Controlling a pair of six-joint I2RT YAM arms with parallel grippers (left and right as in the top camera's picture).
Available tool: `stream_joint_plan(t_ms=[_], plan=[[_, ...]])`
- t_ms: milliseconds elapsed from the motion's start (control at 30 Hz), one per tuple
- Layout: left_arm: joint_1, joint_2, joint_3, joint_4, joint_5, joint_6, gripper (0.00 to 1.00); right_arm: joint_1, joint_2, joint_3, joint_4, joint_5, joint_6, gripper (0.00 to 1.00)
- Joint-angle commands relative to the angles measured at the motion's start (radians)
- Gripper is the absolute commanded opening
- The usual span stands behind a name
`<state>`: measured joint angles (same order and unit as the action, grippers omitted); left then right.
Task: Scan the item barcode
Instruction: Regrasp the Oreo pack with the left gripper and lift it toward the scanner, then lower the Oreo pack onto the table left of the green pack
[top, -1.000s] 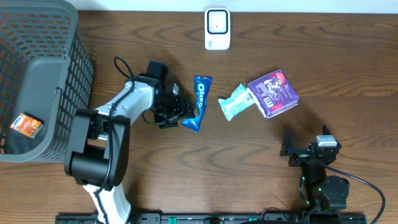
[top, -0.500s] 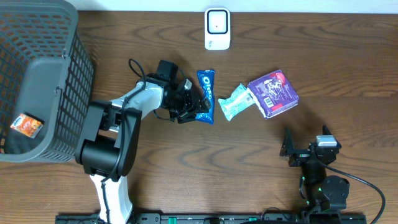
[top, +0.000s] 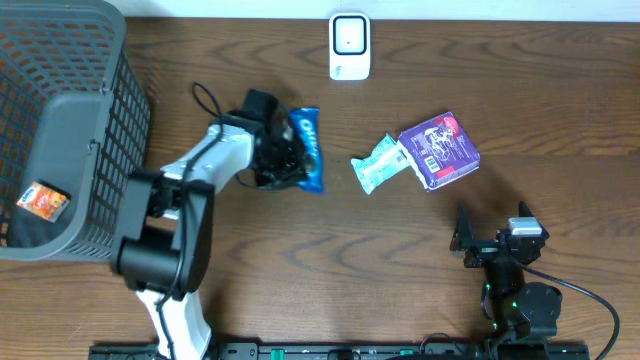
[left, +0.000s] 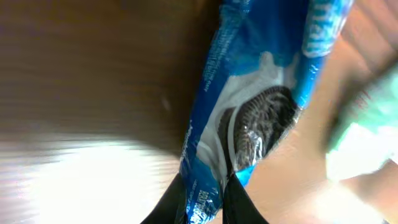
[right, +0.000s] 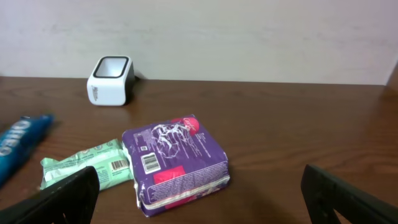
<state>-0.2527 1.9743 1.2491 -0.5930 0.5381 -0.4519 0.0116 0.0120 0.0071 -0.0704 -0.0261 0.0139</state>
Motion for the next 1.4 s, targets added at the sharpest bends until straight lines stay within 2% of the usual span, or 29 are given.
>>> stream_joint_plan(t_ms=[0, 100, 200, 433, 567, 633, 933, 1000, 1067, 1100, 1133, 1367], plan=[[0.027, -0.15, 0.055, -0.047, -0.422, 0.12, 0.08, 0.009, -0.005, -0.002, -0.005, 0.002, -0.008, 0.99], [0.013, -0.232, 0.057, -0.048, -0.534, 0.228, 0.07, 0.009, -0.005, -0.002, -0.005, 0.002, -0.008, 0.99], [-0.018, -0.256, 0.057, -0.072, -0.691, 0.265, 0.07, 0.009, -0.005, -0.002, -0.005, 0.002, -0.008, 0.99], [-0.127, -0.2, 0.026, -0.095, -1.11, 0.263, 0.07, 0.009, -0.005, -0.002, -0.005, 0.002, -0.008, 0.99], [-0.2, -0.103, 0.024, -0.095, -1.339, 0.198, 0.07, 0.009, -0.005, -0.002, -0.005, 0.002, -0.008, 0.99], [-0.23, -0.058, 0.024, -0.095, -1.39, 0.176, 0.07, 0.009, -0.005, -0.002, -0.005, 0.002, -0.008, 0.99], [-0.42, 0.032, 0.025, -0.121, -1.374, 0.052, 0.08, 0.009, -0.005, -0.002, -0.005, 0.002, -0.008, 0.99], [-0.472, 0.026, 0.025, -0.125, -1.323, 0.053, 0.16, 0.009, -0.005, -0.002, -0.005, 0.002, -0.008, 0.99], [-0.512, 0.023, 0.025, -0.126, -1.271, 0.053, 0.17, 0.009, -0.005, -0.002, -0.005, 0.002, -0.008, 0.99], [-0.529, 0.021, 0.025, -0.129, -1.244, 0.053, 0.23, 0.009, -0.005, -0.002, -0.005, 0.002, -0.008, 0.99], [-0.542, 0.018, 0.027, -0.133, -1.211, 0.053, 0.23, 0.009, -0.005, -0.002, -0.005, 0.002, -0.008, 0.99], [-0.492, -0.048, 0.076, -0.208, -1.102, 0.046, 0.23, 0.009, -0.005, -0.002, -0.005, 0.002, -0.008, 0.99]])
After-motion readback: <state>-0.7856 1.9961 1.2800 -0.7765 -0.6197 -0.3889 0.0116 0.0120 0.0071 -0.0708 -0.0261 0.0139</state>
